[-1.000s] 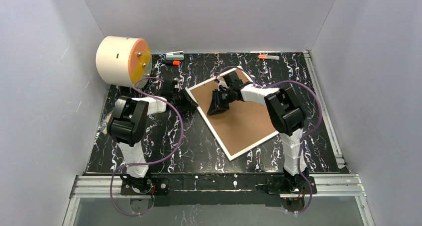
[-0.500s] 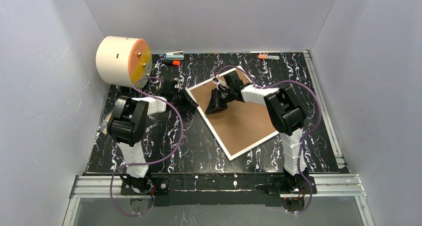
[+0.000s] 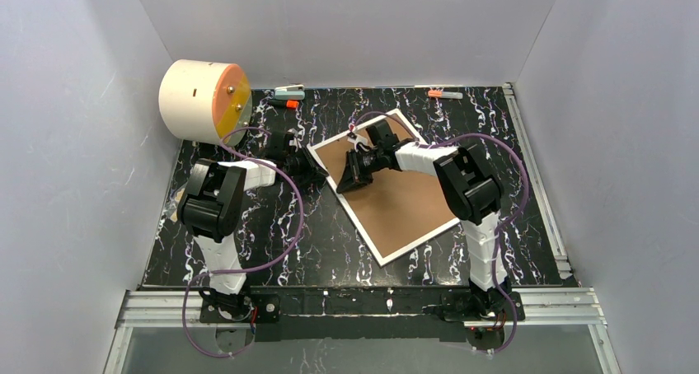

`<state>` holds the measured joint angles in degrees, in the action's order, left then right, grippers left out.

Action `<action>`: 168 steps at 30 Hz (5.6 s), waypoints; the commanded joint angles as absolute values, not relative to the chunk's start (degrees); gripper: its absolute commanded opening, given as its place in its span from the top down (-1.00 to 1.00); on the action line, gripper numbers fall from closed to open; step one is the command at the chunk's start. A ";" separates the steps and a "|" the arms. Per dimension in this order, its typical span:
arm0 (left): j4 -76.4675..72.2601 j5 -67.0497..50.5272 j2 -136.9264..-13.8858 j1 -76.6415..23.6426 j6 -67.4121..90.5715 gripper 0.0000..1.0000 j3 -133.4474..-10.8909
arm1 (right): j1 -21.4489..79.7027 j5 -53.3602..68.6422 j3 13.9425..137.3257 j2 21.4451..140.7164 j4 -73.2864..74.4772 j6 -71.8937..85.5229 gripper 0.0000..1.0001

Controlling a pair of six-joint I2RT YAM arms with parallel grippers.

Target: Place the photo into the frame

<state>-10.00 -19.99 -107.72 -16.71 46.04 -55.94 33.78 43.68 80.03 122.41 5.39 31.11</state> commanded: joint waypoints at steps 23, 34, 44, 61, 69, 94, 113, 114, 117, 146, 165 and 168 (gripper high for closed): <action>4.43 -9.61 -113.52 -17.01 40.16 0.74 -52.16 | 32.74 30.14 82.66 128.50 18.58 25.81 0.29; 5.00 -9.06 -113.63 -17.05 39.46 0.75 -52.16 | 30.52 26.72 80.18 130.57 19.78 25.40 0.16; 5.40 -8.71 -113.98 -17.04 39.12 0.76 -52.64 | 30.23 24.12 78.92 131.35 19.87 24.66 0.08; 6.24 -7.05 -114.28 -17.03 38.32 0.76 -52.47 | 28.45 24.19 76.36 130.39 18.74 21.39 0.09; 6.24 -6.87 -113.85 -17.05 38.31 0.77 -52.12 | 28.24 24.91 76.40 128.30 17.68 21.53 0.12; 3.10 -18.05 -120.27 -17.04 36.49 0.43 -69.37 | 3.20 -1.25 73.69 102.09 27.17 32.68 -0.49; 8.83 -25.52 -130.25 -17.05 32.35 0.38 -84.52 | 0.53 11.64 65.54 101.47 29.92 31.40 -0.60; 9.22 -25.01 -130.47 -17.05 32.22 0.38 -85.03 | 0.54 12.01 65.15 100.84 30.16 31.58 -0.60; 9.49 -23.75 -130.64 -17.05 31.59 0.36 -86.23 | 0.54 15.18 63.93 97.30 28.82 31.65 -0.60; 1.35 -24.49 -118.03 -22.29 39.86 0.36 -62.95 | 30.72 46.34 71.03 115.11 9.79 30.56 0.51; 11.32 -11.63 -121.32 -22.45 35.39 0.59 -65.42 | 26.07 38.48 68.88 119.83 17.89 25.55 0.35; 11.82 -11.34 -121.78 -22.48 35.25 0.61 -65.81 | 25.95 38.29 68.82 120.10 19.06 23.98 0.35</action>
